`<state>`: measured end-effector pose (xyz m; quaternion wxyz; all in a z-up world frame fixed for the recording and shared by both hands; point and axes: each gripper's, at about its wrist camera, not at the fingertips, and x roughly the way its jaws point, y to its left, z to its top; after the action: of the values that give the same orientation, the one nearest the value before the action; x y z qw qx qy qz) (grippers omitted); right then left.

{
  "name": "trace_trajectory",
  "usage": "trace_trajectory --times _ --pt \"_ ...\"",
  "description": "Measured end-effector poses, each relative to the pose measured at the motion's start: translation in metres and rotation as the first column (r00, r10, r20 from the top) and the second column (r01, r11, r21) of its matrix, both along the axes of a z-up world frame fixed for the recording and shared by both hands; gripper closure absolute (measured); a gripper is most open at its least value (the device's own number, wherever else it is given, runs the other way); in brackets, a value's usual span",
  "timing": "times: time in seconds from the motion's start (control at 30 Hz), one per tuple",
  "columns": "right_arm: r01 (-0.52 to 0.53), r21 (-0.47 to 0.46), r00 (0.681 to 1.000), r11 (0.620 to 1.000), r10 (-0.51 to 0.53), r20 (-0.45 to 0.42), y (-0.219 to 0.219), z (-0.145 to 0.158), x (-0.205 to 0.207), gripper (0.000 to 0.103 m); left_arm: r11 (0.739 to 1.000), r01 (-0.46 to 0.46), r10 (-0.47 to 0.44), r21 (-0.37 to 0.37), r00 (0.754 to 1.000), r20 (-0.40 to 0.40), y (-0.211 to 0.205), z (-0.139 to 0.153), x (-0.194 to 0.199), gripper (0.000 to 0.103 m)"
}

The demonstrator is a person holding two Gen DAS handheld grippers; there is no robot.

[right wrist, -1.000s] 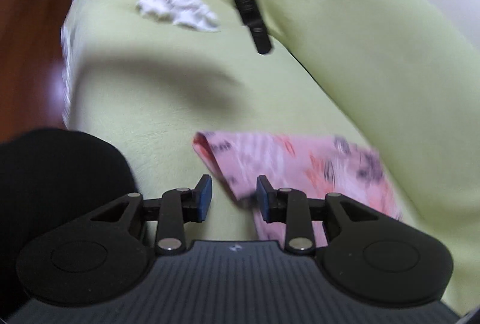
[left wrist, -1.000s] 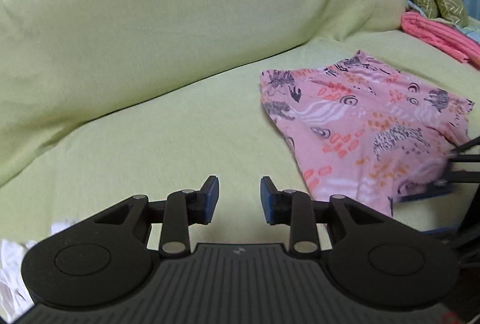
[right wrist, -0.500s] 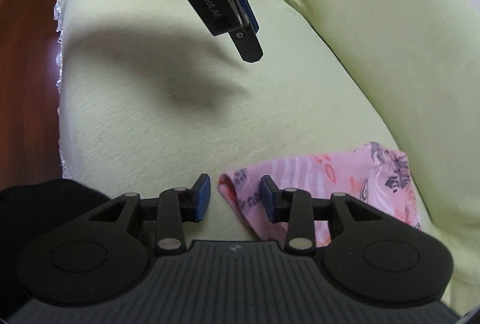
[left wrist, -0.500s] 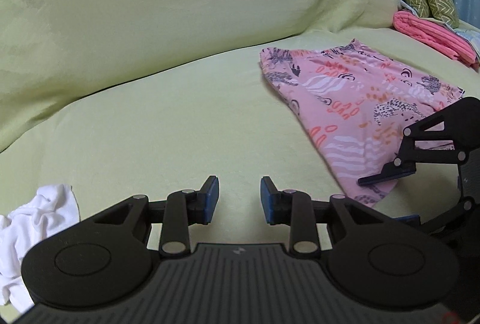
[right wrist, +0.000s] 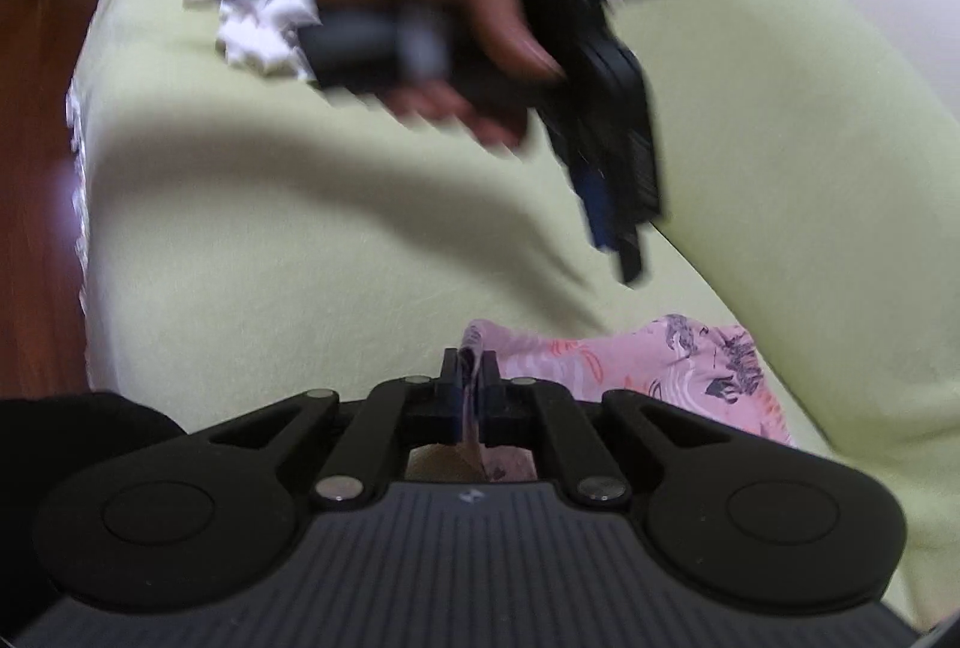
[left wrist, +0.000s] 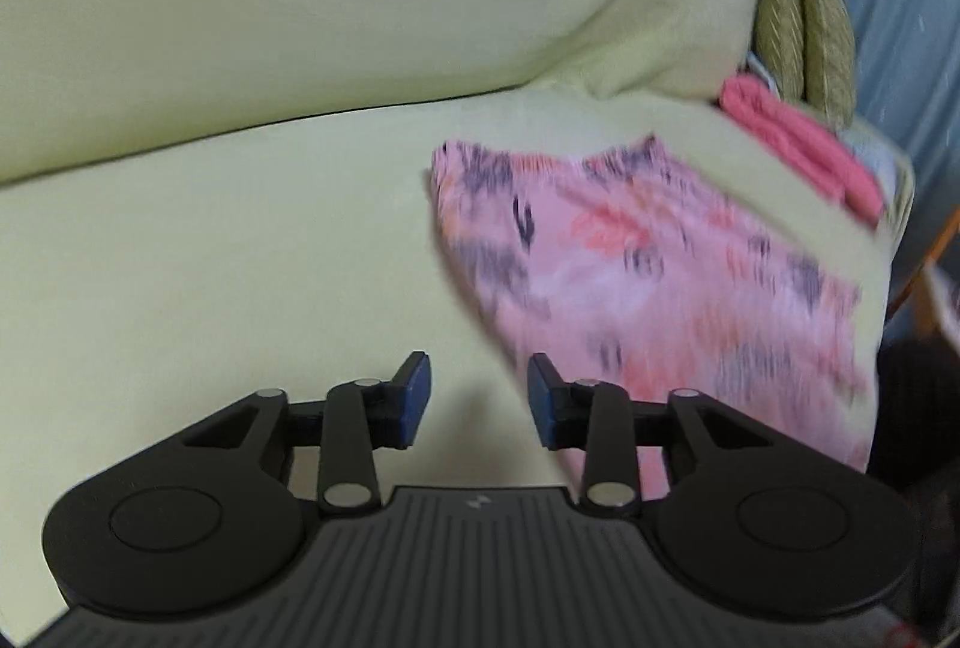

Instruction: Fold clothes

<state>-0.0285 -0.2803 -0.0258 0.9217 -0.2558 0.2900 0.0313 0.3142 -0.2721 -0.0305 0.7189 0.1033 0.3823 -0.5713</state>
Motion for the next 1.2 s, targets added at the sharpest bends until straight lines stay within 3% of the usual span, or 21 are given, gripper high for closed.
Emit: trace_trajectory --times 0.17,0.37,0.4,0.43,0.53,0.63,0.8,1.0,1.1,1.2 --pt "-0.034 0.082 0.999 0.996 0.033 0.010 -0.013 0.005 -0.009 0.100 0.999 -0.051 0.052 0.007 0.992 -0.119 -0.076 -0.020 0.040 0.058" --pt "-0.081 0.159 0.997 0.984 0.076 0.033 -0.017 0.007 0.005 0.100 0.998 -0.047 0.057 0.053 0.977 -0.206 -0.131 -0.043 0.057 0.063" --pt "-0.090 0.175 0.996 0.980 0.084 0.039 -0.017 0.008 0.003 0.100 0.998 -0.050 0.060 0.050 0.971 -0.232 -0.136 -0.045 0.060 0.078" --pt "-0.097 0.198 0.995 0.975 0.089 0.047 -0.019 0.010 0.002 0.100 0.997 -0.058 0.070 0.053 0.967 -0.244 -0.140 -0.045 0.060 0.101" --pt "-0.123 0.294 0.990 0.948 0.099 0.096 -0.021 0.021 -0.003 0.100 0.993 -0.088 0.102 0.075 0.973 -0.208 -0.145 -0.034 0.052 0.102" --pt "-0.167 0.397 0.982 0.902 0.114 0.154 -0.031 0.040 -0.022 0.100 0.987 -0.143 0.151 0.067 0.978 -0.143 -0.132 0.004 0.044 0.102" --pt "-0.246 0.455 0.960 0.856 0.149 0.239 -0.029 0.046 -0.016 0.100 0.983 -0.161 0.172 0.093 0.978 -0.119 -0.167 0.024 0.021 0.102" --pt "-0.185 0.606 0.954 0.774 -0.006 0.299 -0.063 0.050 -0.011 0.100 0.976 -0.178 0.190 0.127 0.977 -0.096 -0.213 0.043 -0.008 0.102" --pt "-0.098 0.684 0.949 0.723 -0.139 0.283 -0.127 0.047 -0.048 0.100 0.972 -0.186 0.200 0.144 0.976 -0.084 -0.236 0.052 -0.022 0.102" --pt "0.006 0.765 0.928 0.644 -0.289 0.236 -0.196 0.033 -0.091 0.100 0.968 -0.195 0.208 0.161 0.975 -0.072 -0.259 0.062 -0.037 0.102"
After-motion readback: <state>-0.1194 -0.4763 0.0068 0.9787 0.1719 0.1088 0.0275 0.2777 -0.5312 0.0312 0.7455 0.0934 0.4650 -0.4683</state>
